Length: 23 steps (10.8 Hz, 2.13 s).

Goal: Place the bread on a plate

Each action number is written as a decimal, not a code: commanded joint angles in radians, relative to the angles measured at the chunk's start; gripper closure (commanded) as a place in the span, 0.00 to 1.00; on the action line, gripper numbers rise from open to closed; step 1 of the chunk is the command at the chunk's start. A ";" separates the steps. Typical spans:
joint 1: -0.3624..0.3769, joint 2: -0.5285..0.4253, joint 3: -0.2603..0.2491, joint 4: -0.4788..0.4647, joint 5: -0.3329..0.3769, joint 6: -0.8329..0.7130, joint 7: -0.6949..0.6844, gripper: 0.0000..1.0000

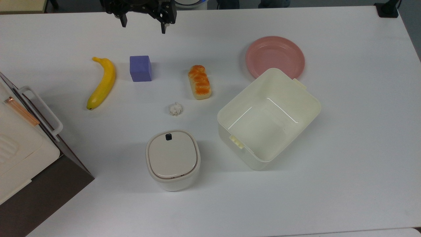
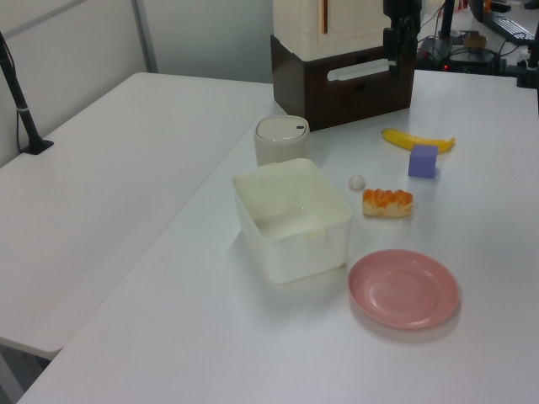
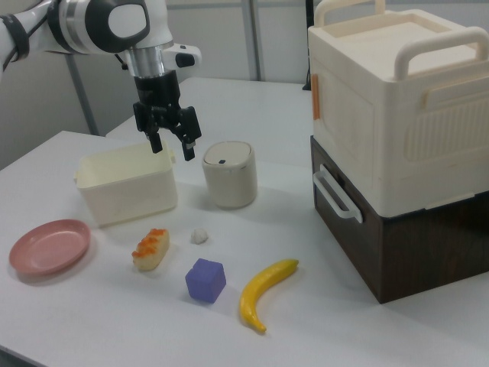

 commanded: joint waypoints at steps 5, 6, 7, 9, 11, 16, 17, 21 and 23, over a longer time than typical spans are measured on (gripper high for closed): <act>0.009 -0.025 -0.024 -0.016 0.075 0.027 0.025 0.00; 0.009 -0.026 -0.024 -0.016 0.076 0.027 0.025 0.00; 0.009 -0.026 -0.023 -0.018 0.076 0.027 0.025 0.00; 0.010 -0.026 -0.020 -0.019 0.076 0.028 0.025 0.00; 0.010 -0.023 -0.024 -0.016 0.076 0.035 0.025 0.00; 0.007 -0.032 -0.010 -0.038 0.076 0.035 0.014 0.00; 0.009 -0.034 -0.009 -0.048 0.076 0.035 0.010 0.00; 0.020 -0.058 0.009 -0.139 0.064 0.036 -0.022 0.00; 0.023 -0.067 0.052 -0.223 0.061 0.062 -0.027 0.00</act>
